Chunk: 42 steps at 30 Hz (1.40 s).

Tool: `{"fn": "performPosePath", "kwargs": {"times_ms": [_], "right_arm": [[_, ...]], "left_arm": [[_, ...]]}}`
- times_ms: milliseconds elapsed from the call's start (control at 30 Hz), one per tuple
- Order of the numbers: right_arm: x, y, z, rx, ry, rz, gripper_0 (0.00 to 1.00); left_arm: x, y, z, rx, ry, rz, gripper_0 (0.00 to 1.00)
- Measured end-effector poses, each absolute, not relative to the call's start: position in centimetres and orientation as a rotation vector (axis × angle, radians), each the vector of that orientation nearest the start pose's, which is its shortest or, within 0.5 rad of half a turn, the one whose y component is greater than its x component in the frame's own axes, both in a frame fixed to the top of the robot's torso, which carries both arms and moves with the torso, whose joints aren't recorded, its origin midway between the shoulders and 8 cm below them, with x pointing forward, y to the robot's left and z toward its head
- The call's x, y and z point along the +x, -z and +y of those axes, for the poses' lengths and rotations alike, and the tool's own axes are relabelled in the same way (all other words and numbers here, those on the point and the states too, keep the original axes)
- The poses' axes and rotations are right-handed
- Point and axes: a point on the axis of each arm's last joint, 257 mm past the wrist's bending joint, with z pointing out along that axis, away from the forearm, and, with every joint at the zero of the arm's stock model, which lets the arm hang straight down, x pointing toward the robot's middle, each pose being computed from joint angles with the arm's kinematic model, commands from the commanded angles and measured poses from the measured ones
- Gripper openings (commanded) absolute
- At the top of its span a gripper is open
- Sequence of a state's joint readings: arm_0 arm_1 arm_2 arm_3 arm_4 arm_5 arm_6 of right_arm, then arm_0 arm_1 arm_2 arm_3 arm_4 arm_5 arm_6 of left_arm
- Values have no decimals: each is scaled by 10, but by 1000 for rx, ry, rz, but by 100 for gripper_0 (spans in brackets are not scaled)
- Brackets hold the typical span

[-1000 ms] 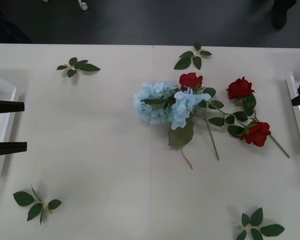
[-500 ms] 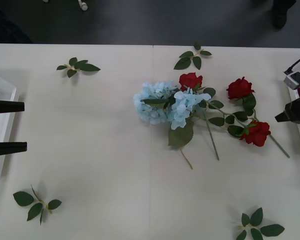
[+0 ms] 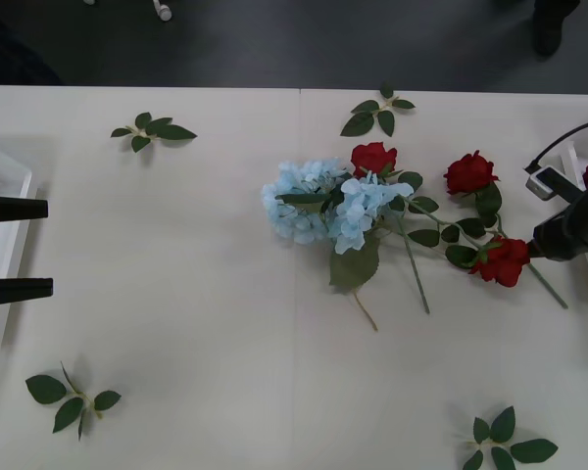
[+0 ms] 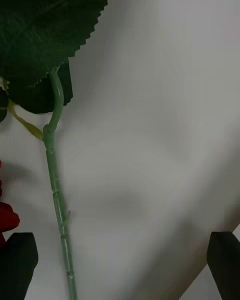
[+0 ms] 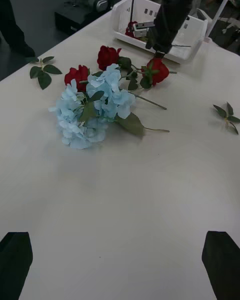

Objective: Put the red flowers into the right box and the blue flowers into the left box

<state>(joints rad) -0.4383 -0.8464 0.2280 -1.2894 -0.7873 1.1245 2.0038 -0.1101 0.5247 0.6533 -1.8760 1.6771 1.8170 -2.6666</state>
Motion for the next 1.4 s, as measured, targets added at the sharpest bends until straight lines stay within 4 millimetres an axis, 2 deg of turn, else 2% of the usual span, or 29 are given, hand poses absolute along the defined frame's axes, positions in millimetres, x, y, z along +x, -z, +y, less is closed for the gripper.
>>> {"fn": "performPosePath", "kwargs": {"times_ms": [200,400,700,933,1033,1133,1333,1400], "right_arm": [[520,316,-421,-746,352,2549,100],[520,326,-404,-751,315,2551,100],[518,335,-397,-786,316,2552,100],[518,337,-400,-761,298,2563,98],[519,337,-403,-752,300,2569,55],[521,338,-406,-740,304,2562,47],[522,343,-402,-768,315,2568,15],[524,342,-402,-784,329,2566,0]], "left_arm": [[346,110,262,1229,620,1628,100],[346,110,262,1229,620,1628,100],[346,110,262,1229,620,1628,100],[346,110,262,1229,620,1628,100],[346,110,262,1229,620,1628,100],[346,110,262,1229,620,1628,100],[346,110,262,1229,620,1628,100],[346,110,262,1229,620,1628,100]]}}
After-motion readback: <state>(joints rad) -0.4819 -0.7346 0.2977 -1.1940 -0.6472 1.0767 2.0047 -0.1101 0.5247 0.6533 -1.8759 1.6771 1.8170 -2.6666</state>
